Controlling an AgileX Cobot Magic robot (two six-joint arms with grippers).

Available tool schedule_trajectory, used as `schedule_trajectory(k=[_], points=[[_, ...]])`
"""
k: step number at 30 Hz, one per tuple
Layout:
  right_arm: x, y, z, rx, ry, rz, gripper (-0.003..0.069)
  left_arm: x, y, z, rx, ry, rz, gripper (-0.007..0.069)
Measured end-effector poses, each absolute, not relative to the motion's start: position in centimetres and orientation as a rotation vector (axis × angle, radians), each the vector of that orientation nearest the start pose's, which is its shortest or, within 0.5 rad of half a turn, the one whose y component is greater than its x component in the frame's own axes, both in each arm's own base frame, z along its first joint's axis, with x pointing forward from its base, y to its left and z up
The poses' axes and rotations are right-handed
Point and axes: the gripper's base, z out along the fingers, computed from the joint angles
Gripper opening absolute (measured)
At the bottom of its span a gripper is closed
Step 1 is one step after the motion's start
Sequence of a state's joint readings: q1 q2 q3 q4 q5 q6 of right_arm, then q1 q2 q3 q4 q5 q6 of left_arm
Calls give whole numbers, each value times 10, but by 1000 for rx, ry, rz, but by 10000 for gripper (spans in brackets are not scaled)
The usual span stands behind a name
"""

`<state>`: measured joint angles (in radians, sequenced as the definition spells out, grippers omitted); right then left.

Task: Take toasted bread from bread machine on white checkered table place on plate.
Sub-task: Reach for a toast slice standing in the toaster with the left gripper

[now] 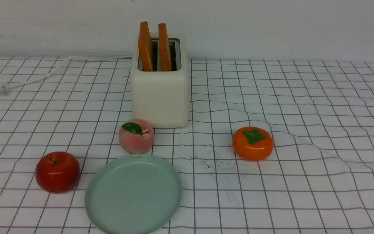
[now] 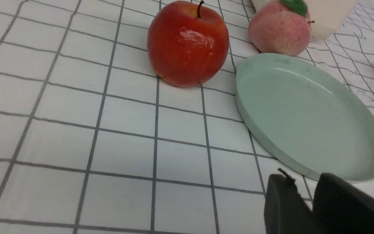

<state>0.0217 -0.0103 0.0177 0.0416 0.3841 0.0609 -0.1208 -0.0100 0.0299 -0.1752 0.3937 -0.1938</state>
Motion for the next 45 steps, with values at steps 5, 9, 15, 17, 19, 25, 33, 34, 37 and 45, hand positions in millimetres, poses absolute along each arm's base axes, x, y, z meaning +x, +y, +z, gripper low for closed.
schedule_trajectory(k=[5, 9, 15, 17, 19, 25, 33, 34, 37, 45], points=[[52, 3, 173, 62, 1875, 98, 239, 51, -12, 169, -178, 1901, -387, 148], [52, 3, 173, 62, 1875, 98, 239, 51, -12, 169, -178, 1901, -387, 153], [52, 3, 173, 62, 1875, 98, 239, 51, -12, 169, -178, 1901, -387, 159], [52, 3, 173, 62, 1875, 98, 239, 51, -12, 169, -178, 1901, -387, 163], [52, 3, 173, 62, 1875, 98, 239, 51, -12, 169, -178, 1901, -387, 165], [52, 3, 173, 62, 1875, 98, 239, 51, -12, 169, -178, 1901, -387, 168], [52, 3, 173, 62, 1875, 98, 239, 51, -12, 169, -179, 1901, -388, 173], [52, 3, 173, 62, 1875, 98, 239, 51, -12, 169, -179, 1901, -388, 173], [52, 3, 173, 62, 1875, 98, 239, 51, -12, 169, -179, 1901, -388, 173], [52, 3, 173, 62, 1875, 98, 239, 51, -12, 169, -176, 1899, -385, 174]])
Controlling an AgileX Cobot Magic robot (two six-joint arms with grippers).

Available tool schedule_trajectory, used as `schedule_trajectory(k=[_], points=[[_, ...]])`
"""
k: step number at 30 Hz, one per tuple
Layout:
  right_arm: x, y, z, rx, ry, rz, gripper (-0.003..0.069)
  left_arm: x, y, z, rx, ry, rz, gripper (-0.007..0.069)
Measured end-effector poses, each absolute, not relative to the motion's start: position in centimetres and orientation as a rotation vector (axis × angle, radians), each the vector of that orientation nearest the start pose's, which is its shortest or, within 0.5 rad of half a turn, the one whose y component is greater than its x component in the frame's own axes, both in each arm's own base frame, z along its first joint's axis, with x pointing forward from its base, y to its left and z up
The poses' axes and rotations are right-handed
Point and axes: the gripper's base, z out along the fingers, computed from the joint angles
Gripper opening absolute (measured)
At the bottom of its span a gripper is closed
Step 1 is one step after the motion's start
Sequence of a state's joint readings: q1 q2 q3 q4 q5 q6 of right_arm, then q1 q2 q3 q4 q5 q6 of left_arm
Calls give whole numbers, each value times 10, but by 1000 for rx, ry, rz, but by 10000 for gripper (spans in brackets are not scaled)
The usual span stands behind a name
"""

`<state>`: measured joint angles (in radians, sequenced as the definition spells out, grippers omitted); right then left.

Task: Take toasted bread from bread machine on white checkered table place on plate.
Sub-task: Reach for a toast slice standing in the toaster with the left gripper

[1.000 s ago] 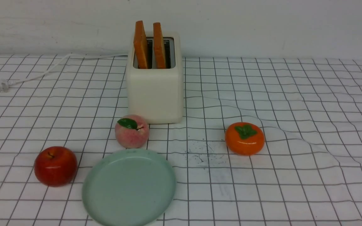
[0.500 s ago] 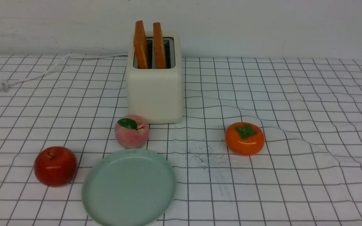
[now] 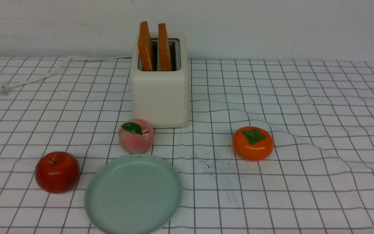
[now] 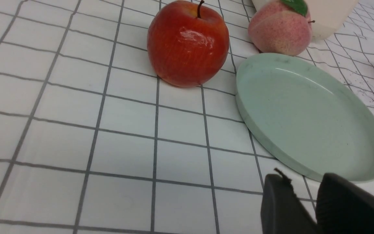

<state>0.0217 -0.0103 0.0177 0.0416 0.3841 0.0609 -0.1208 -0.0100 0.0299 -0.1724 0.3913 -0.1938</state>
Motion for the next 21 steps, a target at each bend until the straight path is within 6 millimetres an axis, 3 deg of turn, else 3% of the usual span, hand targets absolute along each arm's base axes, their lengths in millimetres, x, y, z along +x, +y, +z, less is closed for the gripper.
schedule_trajectory(k=[11, 21], points=[[52, 3, 173, 62, 1875, 98, 239, 54, -11, 178, -174, 1794, -379, 178], [52, 3, 173, 62, 1875, 98, 240, 56, -7, 201, -239, 1526, -449, 183]])
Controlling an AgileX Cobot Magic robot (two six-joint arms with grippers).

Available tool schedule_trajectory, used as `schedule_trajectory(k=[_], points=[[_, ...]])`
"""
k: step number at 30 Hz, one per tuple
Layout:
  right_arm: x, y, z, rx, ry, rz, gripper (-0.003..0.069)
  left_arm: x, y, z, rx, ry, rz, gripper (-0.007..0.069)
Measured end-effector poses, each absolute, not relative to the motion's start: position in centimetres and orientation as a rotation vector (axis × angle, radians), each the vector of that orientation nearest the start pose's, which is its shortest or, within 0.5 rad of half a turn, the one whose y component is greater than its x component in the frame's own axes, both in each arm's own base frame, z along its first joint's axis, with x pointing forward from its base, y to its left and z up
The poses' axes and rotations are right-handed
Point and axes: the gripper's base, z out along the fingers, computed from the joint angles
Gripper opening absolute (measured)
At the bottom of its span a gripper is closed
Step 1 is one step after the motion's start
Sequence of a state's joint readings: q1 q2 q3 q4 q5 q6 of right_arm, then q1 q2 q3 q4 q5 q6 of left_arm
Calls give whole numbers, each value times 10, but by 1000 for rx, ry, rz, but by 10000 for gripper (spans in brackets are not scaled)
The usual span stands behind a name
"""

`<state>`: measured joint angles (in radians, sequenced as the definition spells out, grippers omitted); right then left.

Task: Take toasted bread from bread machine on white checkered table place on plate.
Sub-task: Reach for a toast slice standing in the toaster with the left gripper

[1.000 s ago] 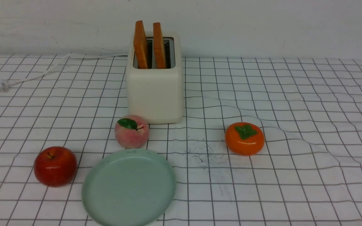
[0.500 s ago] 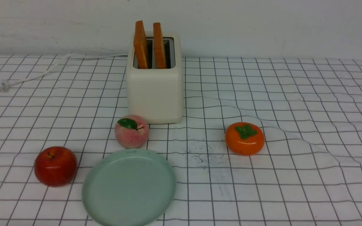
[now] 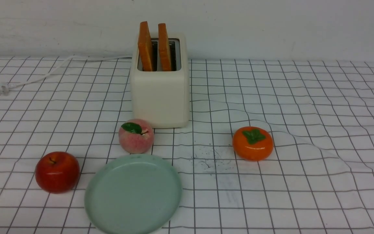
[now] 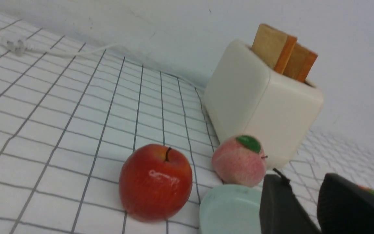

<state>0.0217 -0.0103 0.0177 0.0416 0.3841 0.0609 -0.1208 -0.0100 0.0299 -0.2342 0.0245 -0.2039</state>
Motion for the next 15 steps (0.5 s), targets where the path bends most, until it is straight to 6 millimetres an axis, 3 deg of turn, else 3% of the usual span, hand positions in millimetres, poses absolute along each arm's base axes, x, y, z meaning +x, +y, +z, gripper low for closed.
schedule_trajectory(k=[7, 10, 15], points=[[52, 3, 174, 67, 1871, 105, 240, 56, -5, 209, -359, 1422, -564, 187], [54, 6, 178, 204, 1793, 266, 240, 55, -1, 214, -557, 1313, -755, 192], [56, 6, 191, 393, 1627, 476, 240, 55, 2, 217, -660, 1241, -849, 196]])
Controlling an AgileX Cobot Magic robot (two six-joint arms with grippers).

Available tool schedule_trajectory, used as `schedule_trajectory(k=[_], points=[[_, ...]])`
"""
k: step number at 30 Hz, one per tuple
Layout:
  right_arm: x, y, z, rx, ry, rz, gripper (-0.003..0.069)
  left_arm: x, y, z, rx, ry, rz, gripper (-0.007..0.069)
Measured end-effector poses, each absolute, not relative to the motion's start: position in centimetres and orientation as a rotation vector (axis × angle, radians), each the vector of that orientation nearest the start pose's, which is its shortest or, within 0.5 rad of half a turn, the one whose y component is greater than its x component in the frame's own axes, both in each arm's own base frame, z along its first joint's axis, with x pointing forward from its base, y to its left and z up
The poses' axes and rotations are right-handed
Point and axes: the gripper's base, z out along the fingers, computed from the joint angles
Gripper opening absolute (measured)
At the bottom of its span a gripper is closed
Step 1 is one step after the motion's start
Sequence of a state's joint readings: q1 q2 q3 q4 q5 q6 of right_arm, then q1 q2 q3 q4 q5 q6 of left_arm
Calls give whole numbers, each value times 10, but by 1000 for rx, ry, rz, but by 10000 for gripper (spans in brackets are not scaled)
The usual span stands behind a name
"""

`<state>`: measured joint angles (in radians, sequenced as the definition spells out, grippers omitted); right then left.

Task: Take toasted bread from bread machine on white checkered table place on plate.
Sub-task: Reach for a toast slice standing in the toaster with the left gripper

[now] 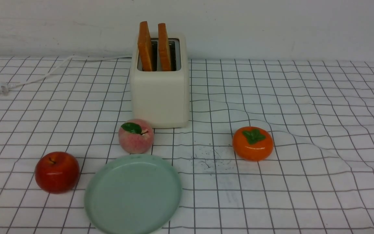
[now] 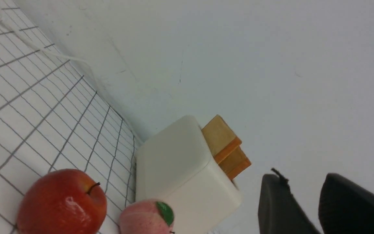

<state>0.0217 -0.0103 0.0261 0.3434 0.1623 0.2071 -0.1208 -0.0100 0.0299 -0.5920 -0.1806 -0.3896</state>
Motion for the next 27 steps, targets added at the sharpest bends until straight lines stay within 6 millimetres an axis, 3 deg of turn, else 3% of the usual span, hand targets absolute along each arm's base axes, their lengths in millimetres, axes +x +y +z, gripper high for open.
schedule_trajectory(k=[2, 6, 8, 10, 13, 15, 16, 18, 22, 25, 27], points=[[57, 5, 198, 493, 1527, 578, 238, 55, 0, 218, -667, 1272, -874, 185], [55, 6, 207, 512, 1510, 625, 198, 51, -7, 237, -594, 1352, -883, 102], [53, 11, 231, 427, 1584, 604, 127, 53, -11, 264, -516, 1412, -839, 0], [52, 15, 252, 317, 1667, 552, 69, 61, -13, 279, -476, 1478, -791, -13], [53, 23, 287, 82, 1833, 447, -7, 82, -18, 304, -386, 1591, -689, -13], [56, 27, 309, -61, 1907, 399, -18, 99, -21, 318, -321, 1655, -622, -13], [57, 27, 309, -68, 1913, 394, -18, 103, -22, 321, -315, 1667, -615, -13], [61, 30, 337, -174, 1947, 371, -18, 132, -26, 340, -241, 1729, -542, -13], [64, 32, 363, -226, 1915, 360, -9, 170, -31, 361, -181, 1767, -491, -13], [66, 32, 376, -286, 1876, 324, -6, 199, -46, 372, -76, 1826, -500, -13], [67, 33, 380, -293, 1866, 329, -5, 205, -56, 375, 5, 1835, -499, -13]])
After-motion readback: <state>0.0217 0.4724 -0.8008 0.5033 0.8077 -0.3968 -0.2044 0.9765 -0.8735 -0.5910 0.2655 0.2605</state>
